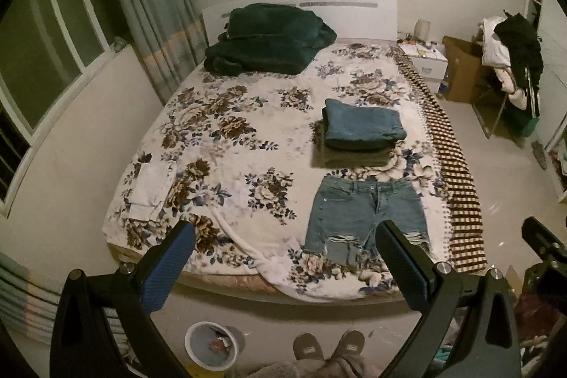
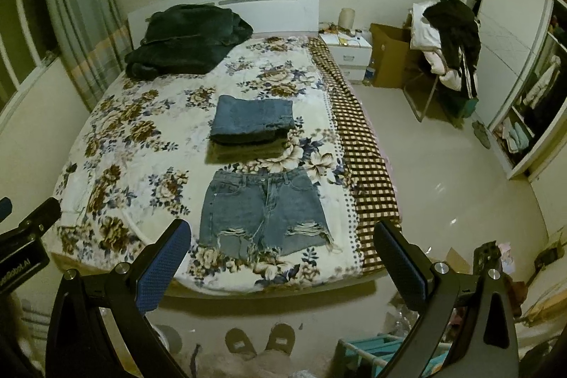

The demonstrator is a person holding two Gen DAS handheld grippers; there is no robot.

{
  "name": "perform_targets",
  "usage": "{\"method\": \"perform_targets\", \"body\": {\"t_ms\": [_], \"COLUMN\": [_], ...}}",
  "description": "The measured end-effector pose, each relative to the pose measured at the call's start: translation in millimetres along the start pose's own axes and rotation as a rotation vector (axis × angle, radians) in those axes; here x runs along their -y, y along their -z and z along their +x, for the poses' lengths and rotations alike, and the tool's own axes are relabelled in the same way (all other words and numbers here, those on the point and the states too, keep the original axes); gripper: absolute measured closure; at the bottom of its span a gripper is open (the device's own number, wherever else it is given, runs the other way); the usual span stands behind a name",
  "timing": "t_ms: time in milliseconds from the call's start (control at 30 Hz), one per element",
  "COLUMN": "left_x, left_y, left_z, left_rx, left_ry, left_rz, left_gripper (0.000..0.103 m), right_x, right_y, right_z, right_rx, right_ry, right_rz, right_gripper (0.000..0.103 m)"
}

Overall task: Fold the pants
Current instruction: 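Lower both grippers and grasp the frayed leg hems of the denim shorts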

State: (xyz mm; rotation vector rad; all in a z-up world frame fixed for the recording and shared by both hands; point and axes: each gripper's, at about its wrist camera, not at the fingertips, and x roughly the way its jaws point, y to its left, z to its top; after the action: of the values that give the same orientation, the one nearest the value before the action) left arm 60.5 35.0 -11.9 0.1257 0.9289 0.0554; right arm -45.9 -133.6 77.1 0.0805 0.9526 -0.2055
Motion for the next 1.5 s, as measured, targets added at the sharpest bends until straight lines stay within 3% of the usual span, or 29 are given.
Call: {"method": "perform_targets", "body": {"t_ms": [133,367,600,667,700,767,800,933,1100,1333,1500], "left_x": [5,49,126,156,169,198,213,269,328,399,426], "left_y": [-6,-3,-2,2,6,17,24,62,116,180,201], "left_z": [52,147,244,280,297,332,349,417,475,512,528], "left_rx": [-0.047,-0.160,-0.262,-0.321,-0.342,-0.389,-0.411,-0.507,-0.614,-0.720,-0.730], "left_ry": [-0.015,-0.067,-0.135,-0.130,-0.133,-0.120,-0.114,-0.072,0.021,0.113,0.070], "left_rz": [-0.001,0.009,-0.028,-0.060,-0.074,-0.100,-0.109,-0.160,-0.246,-0.287,-0.277], "left_gripper": [0.000,0.000,0.000,0.000,0.000,0.000,0.000,0.000,0.000,0.000,0.000], "right_x": [-1,27,90,108,120,133,138,145,148,139,126], "right_y": [-9,-28,-61,-70,-74,-79,-77,-68,-43,-19,-8], "right_z": [61,201,381,432,470,526,546,640,736,804,833], "right_rx": [-0.057,-0.204,-0.404,-0.462,-0.504,-0.566,-0.588,-0.675,-0.769,-0.782,-0.763], "right_ry": [-0.005,-0.079,-0.240,-0.285,-0.304,-0.332,-0.340,-0.377,-0.406,-0.460,-0.497], "right_rz": [-0.012,-0.001,-0.018,-0.032,-0.047,-0.082,-0.101,-0.184,-0.194,-0.203,-0.190], "right_gripper": [0.000,0.000,0.000,0.010,0.015,0.037,0.040,0.041,0.039,0.037,0.037]}}
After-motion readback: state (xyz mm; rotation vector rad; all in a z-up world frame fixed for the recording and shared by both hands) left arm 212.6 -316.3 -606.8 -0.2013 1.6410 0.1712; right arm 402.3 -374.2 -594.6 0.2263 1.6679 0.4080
